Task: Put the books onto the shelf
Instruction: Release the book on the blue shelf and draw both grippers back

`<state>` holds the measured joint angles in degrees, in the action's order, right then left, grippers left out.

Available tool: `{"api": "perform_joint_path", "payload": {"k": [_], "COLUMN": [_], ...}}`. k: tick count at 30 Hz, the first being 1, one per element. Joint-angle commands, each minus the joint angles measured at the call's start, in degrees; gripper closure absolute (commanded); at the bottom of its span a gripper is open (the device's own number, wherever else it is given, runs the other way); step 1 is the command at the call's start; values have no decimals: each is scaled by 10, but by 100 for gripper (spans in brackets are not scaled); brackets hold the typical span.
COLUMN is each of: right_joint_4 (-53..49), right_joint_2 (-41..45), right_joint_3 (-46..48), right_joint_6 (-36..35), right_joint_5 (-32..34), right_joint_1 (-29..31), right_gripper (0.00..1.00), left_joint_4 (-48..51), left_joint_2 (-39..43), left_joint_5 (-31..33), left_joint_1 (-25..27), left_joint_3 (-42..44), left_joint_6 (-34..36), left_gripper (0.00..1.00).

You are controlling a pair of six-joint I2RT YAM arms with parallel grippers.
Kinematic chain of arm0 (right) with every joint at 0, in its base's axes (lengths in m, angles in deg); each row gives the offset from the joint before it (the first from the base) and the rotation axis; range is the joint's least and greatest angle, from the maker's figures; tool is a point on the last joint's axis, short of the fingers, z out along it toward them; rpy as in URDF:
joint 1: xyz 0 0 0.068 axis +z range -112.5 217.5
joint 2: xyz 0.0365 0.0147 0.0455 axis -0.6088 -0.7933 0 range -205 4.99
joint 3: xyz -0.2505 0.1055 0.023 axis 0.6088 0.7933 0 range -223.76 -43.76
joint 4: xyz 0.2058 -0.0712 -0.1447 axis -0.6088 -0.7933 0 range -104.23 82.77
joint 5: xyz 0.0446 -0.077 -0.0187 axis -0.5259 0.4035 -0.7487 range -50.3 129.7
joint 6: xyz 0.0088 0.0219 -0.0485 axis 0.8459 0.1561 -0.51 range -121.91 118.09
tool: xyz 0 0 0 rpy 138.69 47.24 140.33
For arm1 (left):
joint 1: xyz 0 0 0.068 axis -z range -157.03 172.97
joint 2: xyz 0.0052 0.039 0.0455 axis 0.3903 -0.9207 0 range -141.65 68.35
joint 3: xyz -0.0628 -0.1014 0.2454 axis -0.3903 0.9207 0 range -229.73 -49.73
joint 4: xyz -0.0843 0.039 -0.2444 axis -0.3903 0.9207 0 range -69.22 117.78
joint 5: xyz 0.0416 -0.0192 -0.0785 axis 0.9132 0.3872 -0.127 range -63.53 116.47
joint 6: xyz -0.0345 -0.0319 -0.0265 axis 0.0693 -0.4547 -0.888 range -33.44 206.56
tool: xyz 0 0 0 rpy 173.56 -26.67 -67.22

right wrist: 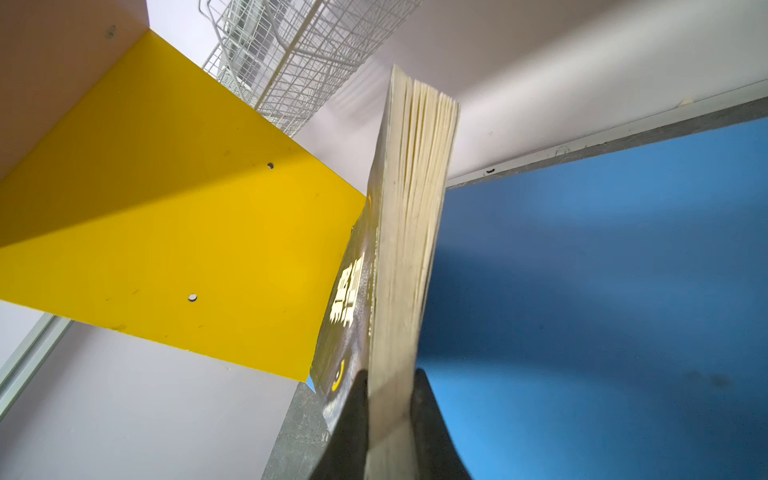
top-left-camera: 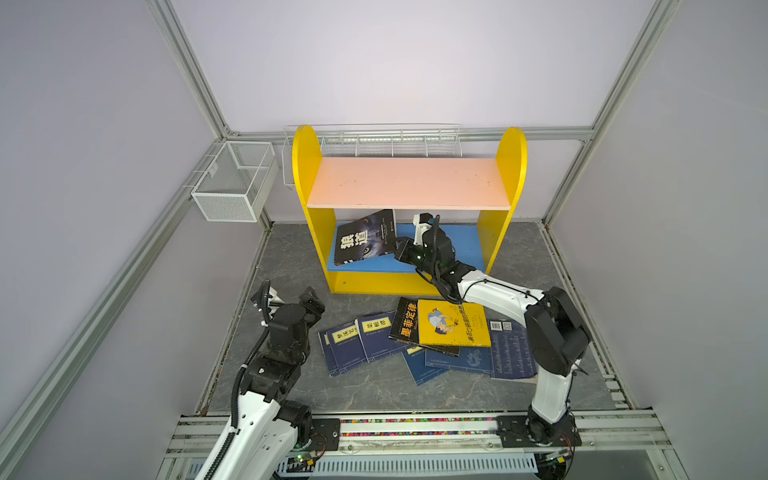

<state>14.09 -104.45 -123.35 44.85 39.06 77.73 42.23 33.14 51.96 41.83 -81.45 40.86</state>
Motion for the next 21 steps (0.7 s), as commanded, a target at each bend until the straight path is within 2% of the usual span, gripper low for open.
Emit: {"api": "perform_joint_path", "payload": {"k": [1, 8, 12, 14, 16, 21], "right_joint_4": [-21, -38, -75, -92, -112, -215], "right_joint_2": [-24, -45, -49, -46, -39, -25], "right_joint_3": [-13, -15, -23, -23, -22, -49], "right_joint_6": [22, 45, 39, 37, 29, -8], "right_joint_5": [20, 4, 6, 12, 25, 92], "right_joint_1": [11, 11, 12, 12, 15, 25], "right_gripper": [93, 92, 86, 71, 52, 19], "left_joint_4": [44, 41, 35, 31, 28, 20], "left_joint_2": [-6, -13, -15, -19, -23, -27], "left_joint_5": [35, 25, 23, 20, 18, 7], "left_joint_1": [-1, 0, -1, 0, -1, 0], "left_joint_3": [-20, -17, -15, -15, -15, -11], "left_joint_6": [-10, -7, -5, -6, -10, -17], "left_gripper": [19, 19, 19, 19, 19, 19]}}
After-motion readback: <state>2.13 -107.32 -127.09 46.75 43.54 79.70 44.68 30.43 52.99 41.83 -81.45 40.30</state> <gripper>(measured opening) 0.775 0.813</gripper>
